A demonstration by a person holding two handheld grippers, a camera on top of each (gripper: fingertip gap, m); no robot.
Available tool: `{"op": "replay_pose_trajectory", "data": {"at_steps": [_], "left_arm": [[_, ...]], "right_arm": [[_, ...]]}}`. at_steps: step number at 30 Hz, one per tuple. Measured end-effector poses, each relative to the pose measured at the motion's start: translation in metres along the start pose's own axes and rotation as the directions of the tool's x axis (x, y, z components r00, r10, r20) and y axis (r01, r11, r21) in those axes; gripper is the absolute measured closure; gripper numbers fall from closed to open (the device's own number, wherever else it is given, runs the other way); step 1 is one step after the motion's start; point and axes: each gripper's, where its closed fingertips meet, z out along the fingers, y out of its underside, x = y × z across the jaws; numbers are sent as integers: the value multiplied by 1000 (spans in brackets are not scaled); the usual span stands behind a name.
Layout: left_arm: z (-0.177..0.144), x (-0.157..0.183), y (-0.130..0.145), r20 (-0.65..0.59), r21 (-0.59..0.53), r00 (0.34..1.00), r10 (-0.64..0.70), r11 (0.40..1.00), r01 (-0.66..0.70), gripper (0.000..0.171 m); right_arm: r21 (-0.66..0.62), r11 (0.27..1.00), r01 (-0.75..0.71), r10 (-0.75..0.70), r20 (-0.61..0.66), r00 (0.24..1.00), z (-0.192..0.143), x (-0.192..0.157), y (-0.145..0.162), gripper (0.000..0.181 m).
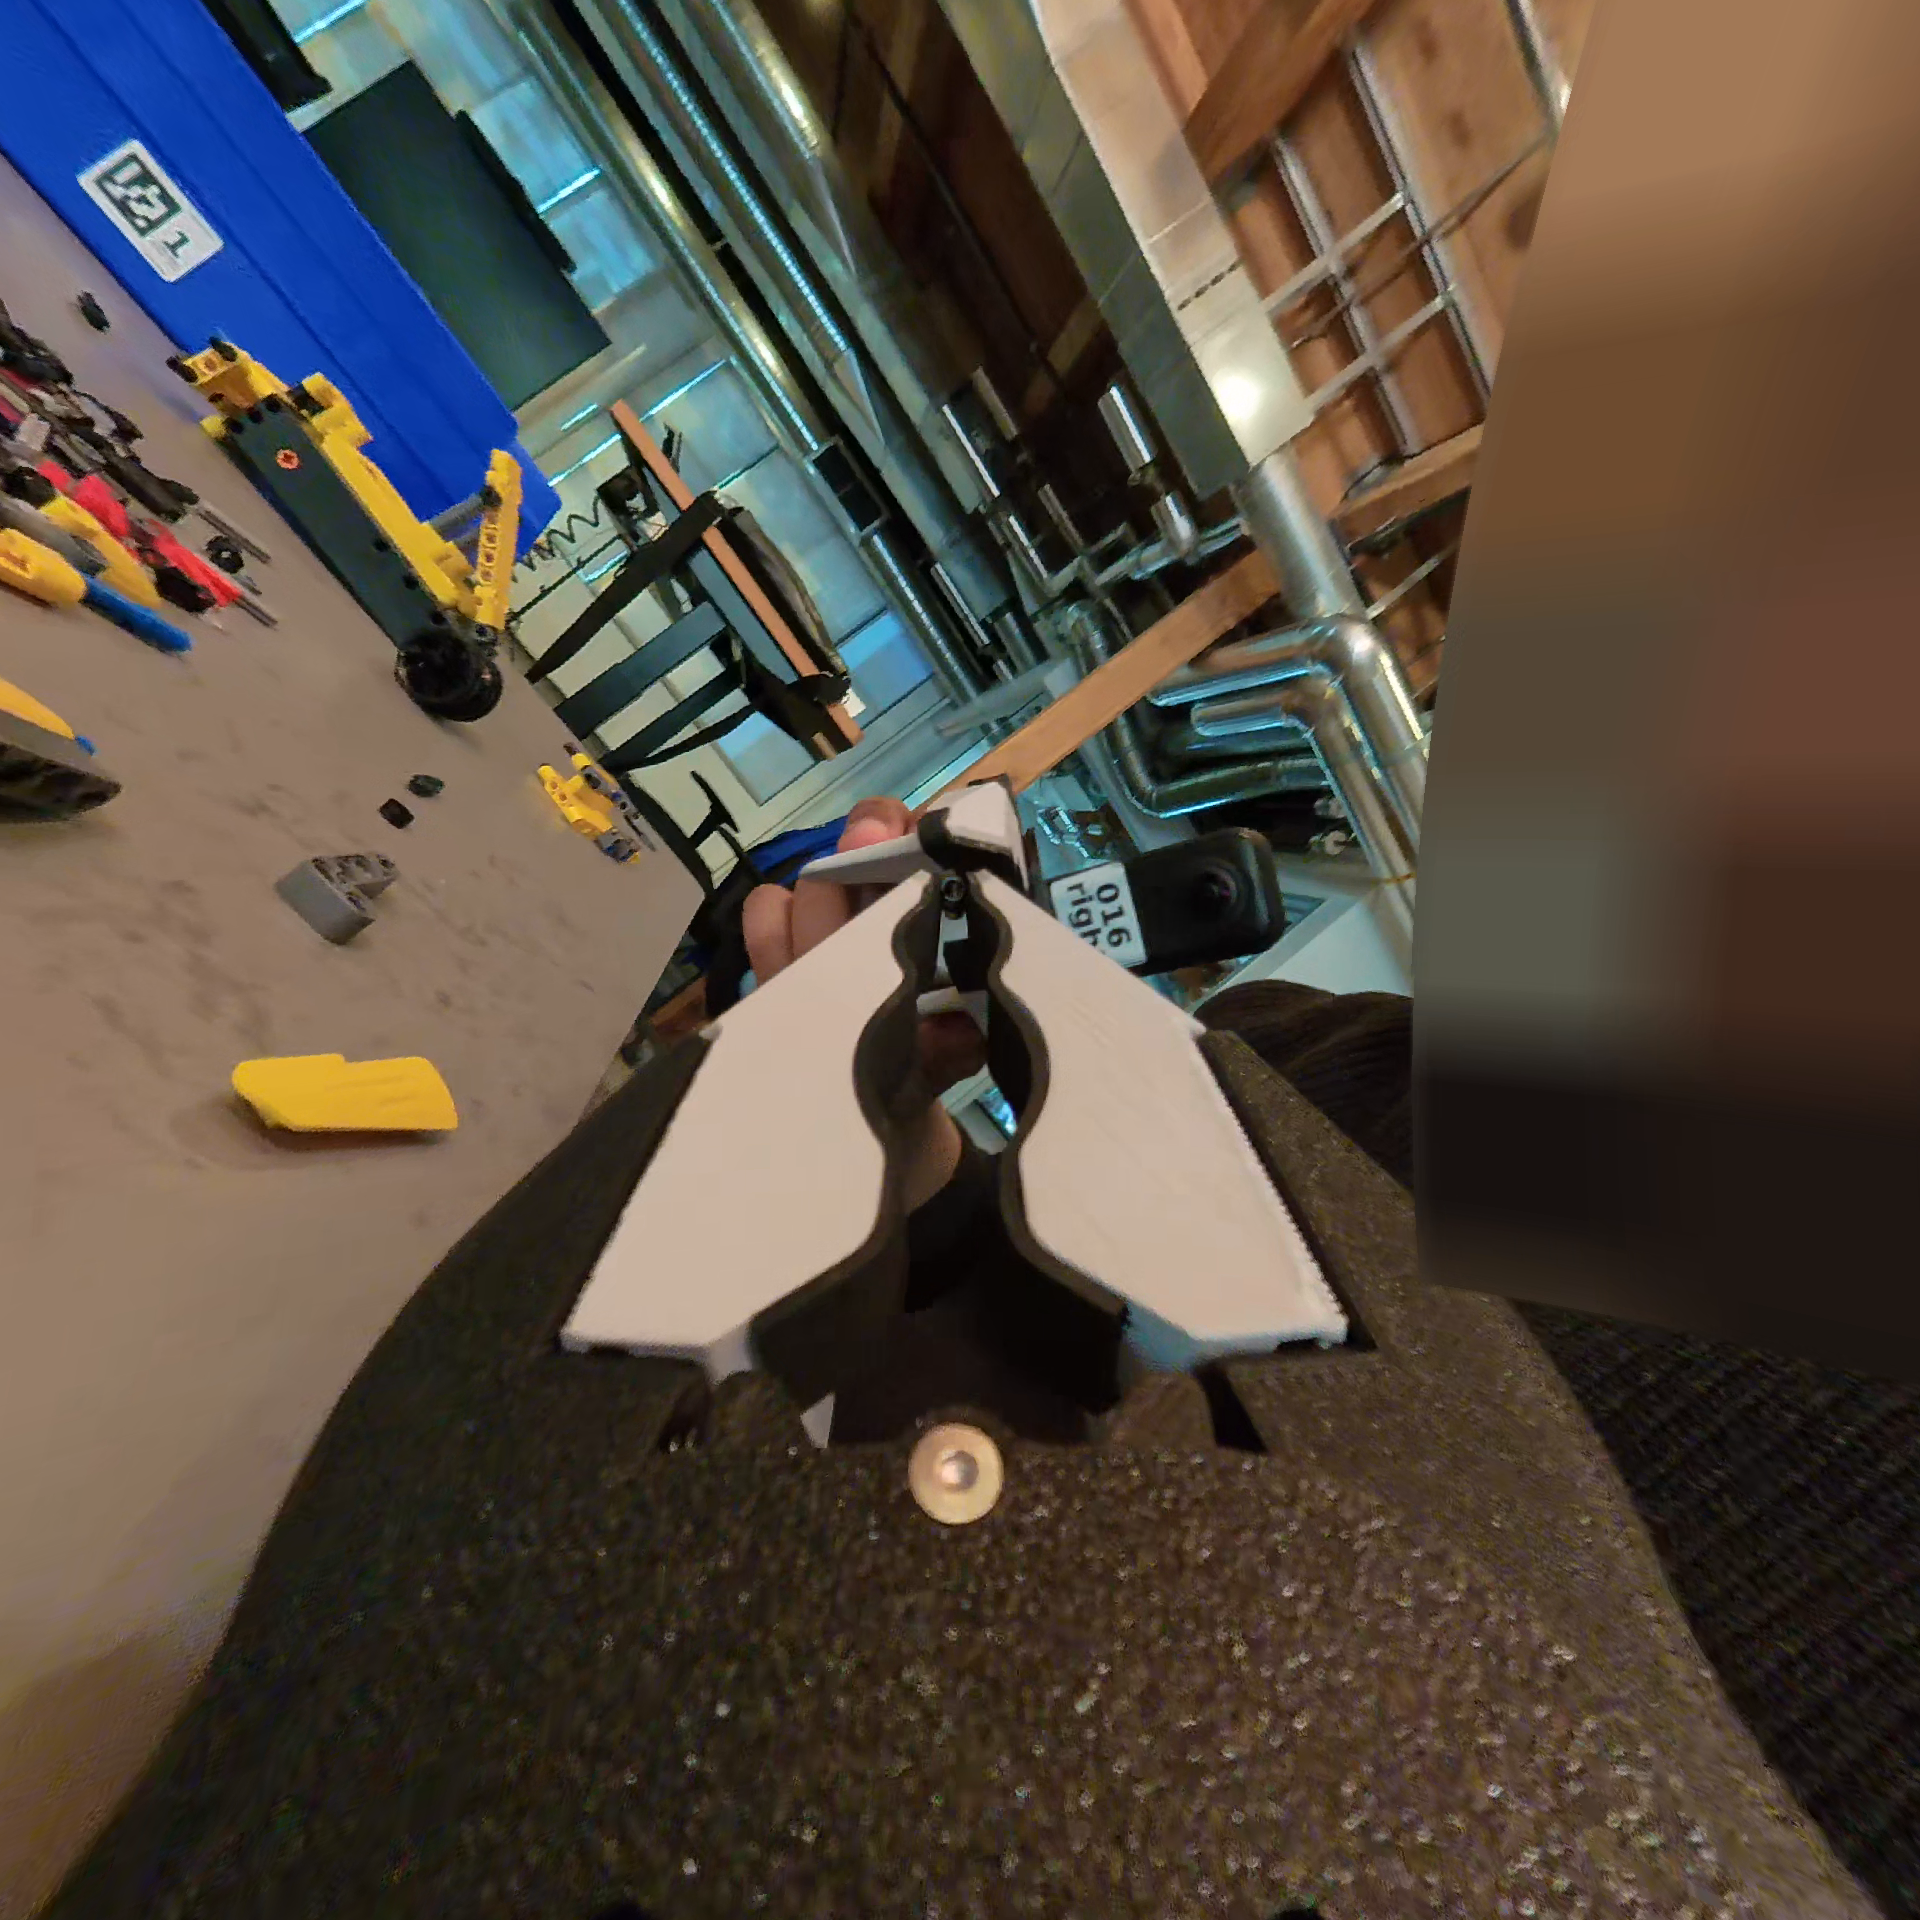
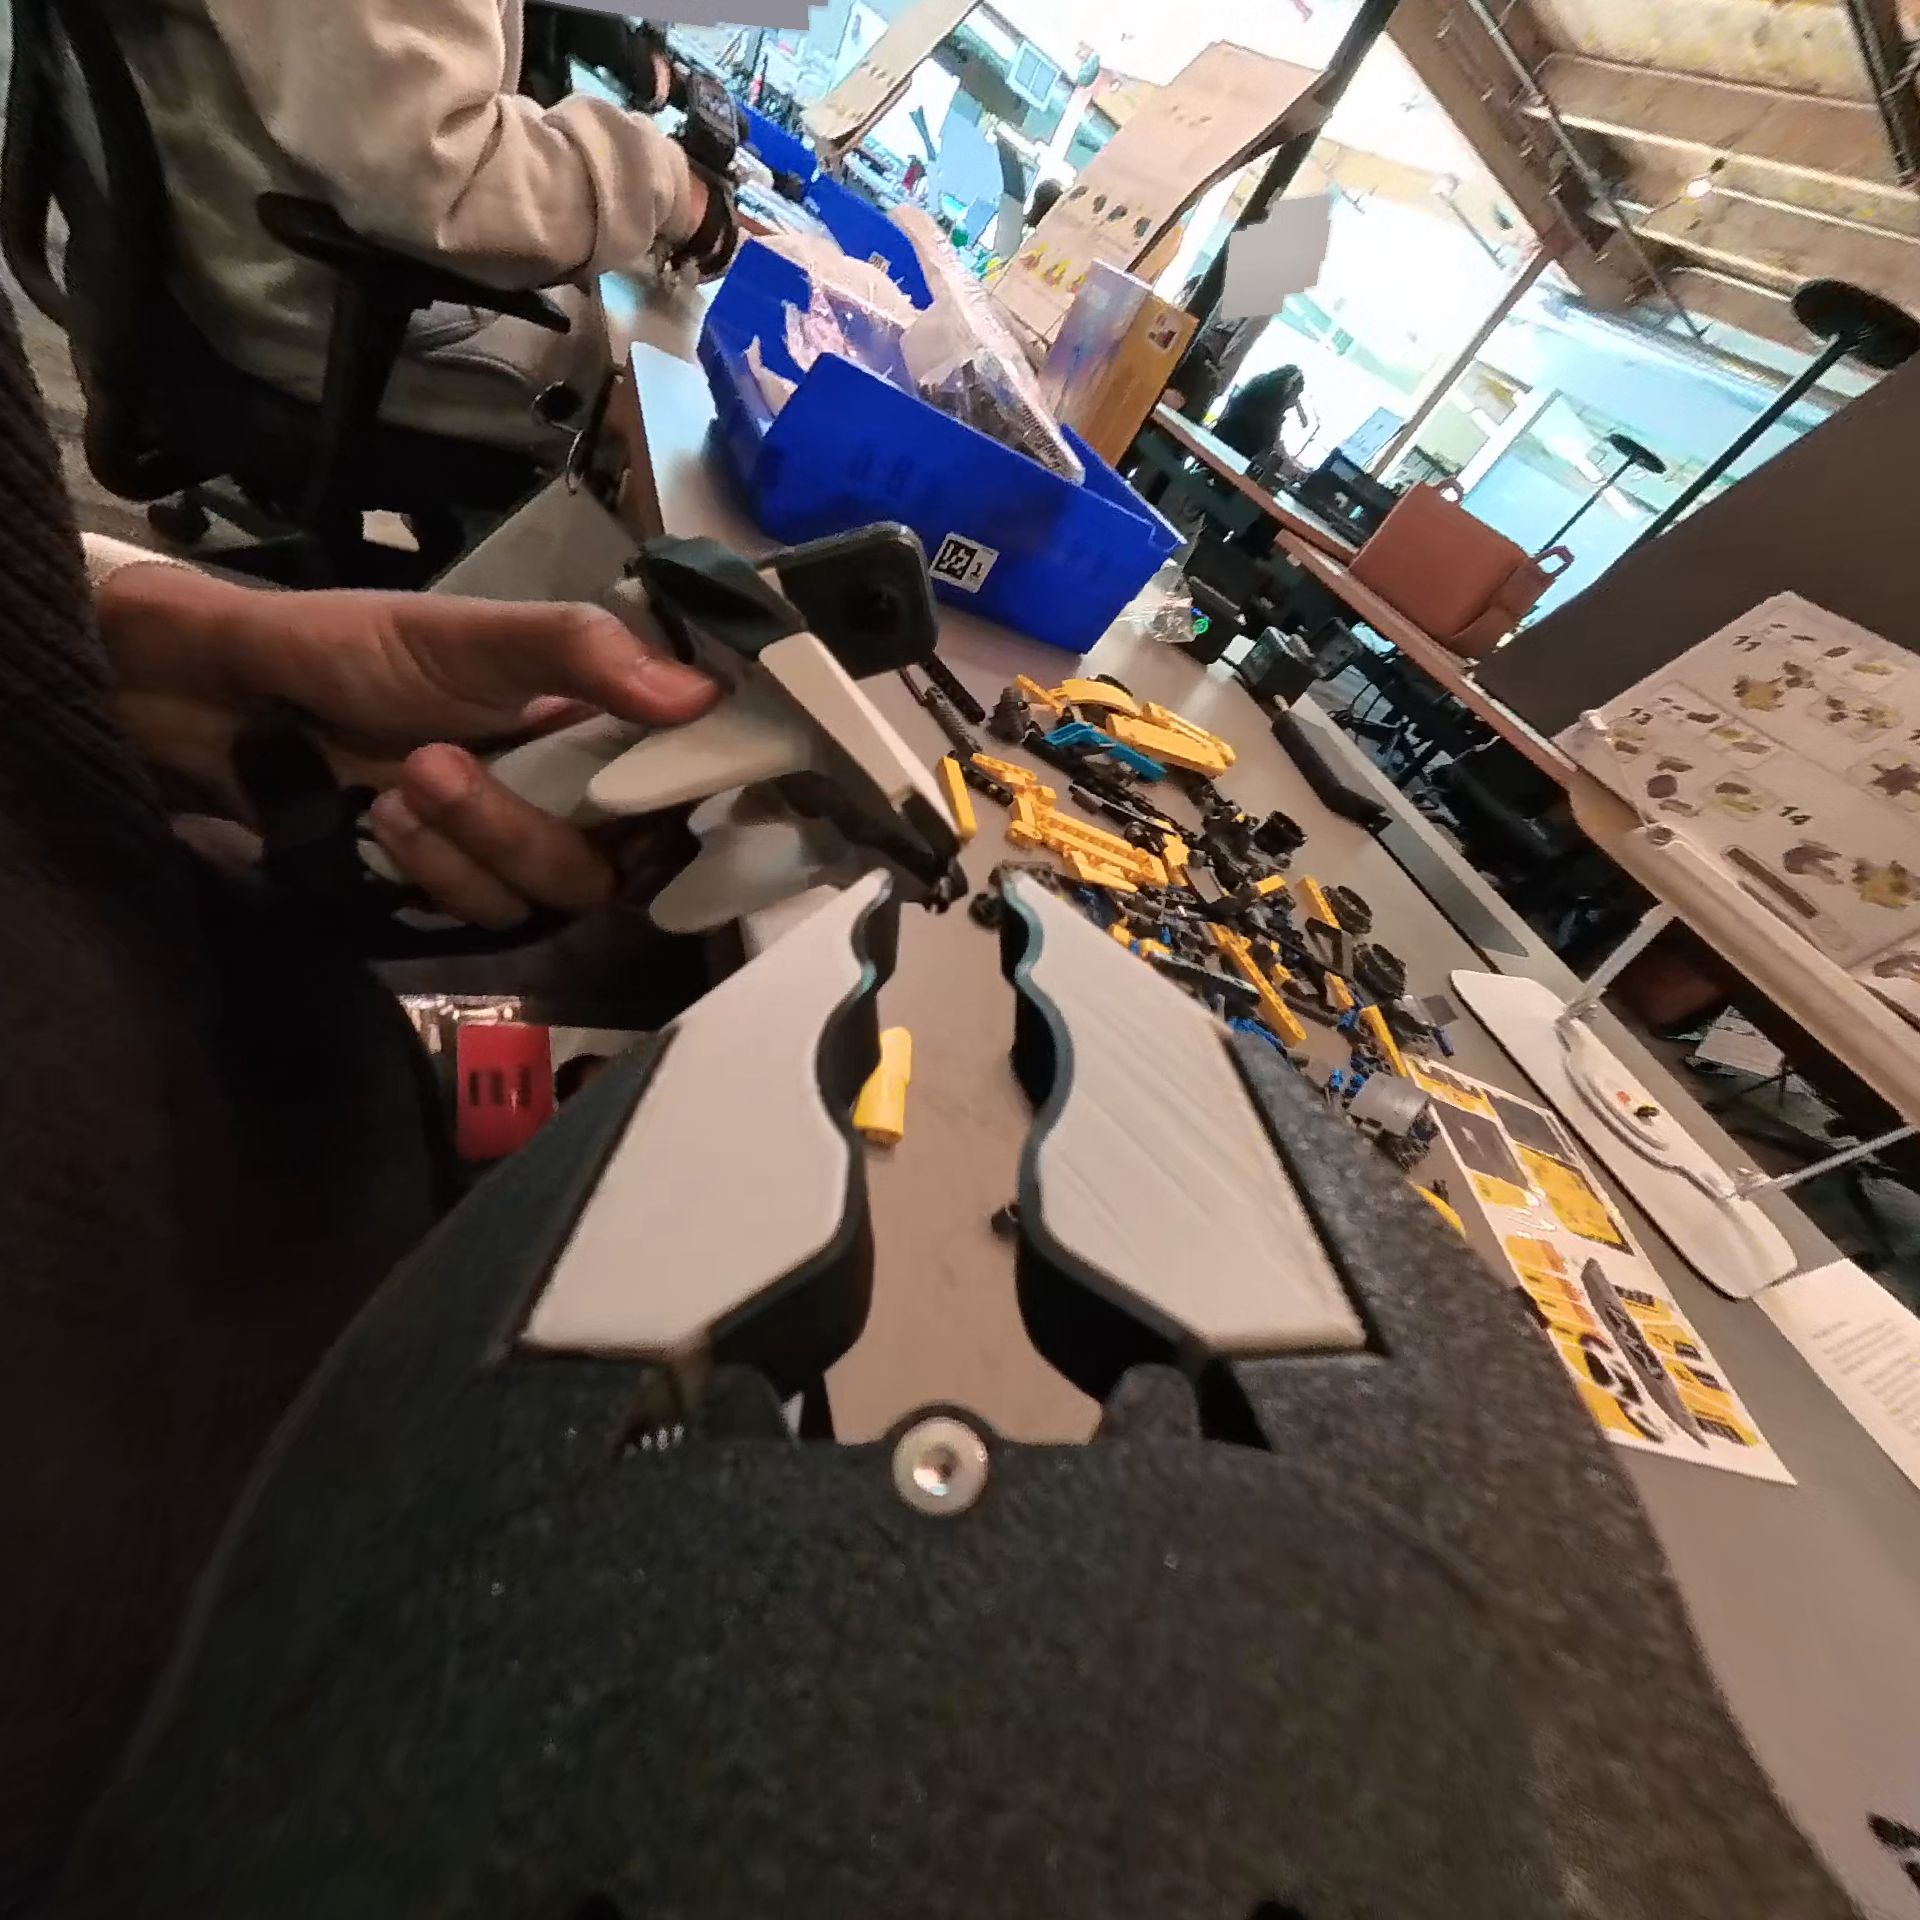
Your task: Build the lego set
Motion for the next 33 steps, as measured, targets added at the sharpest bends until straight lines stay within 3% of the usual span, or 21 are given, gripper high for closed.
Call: {"op": "replay_pose_trajectory", "data": {"at_steps": [8, 16, 33], "left_arm": [[-3, 8, -4, -54, 20, 998, -12, 1000, 14, 169], [-7, 10, -8, -92, 47, 995, -39, 998, 43, 169], [-4, 7, -5, -76, 28, 997, -26, 999, 29, 168]], "right_arm": [[88, 996, -28, 33, -55, 998, 6, 0, -9, 175], [170, 973, -157, 159, 3, 987, 6, 1, -16, 174], [114, 967, -229, 222, 68, 973, 7, -2, -10, 178]]}}
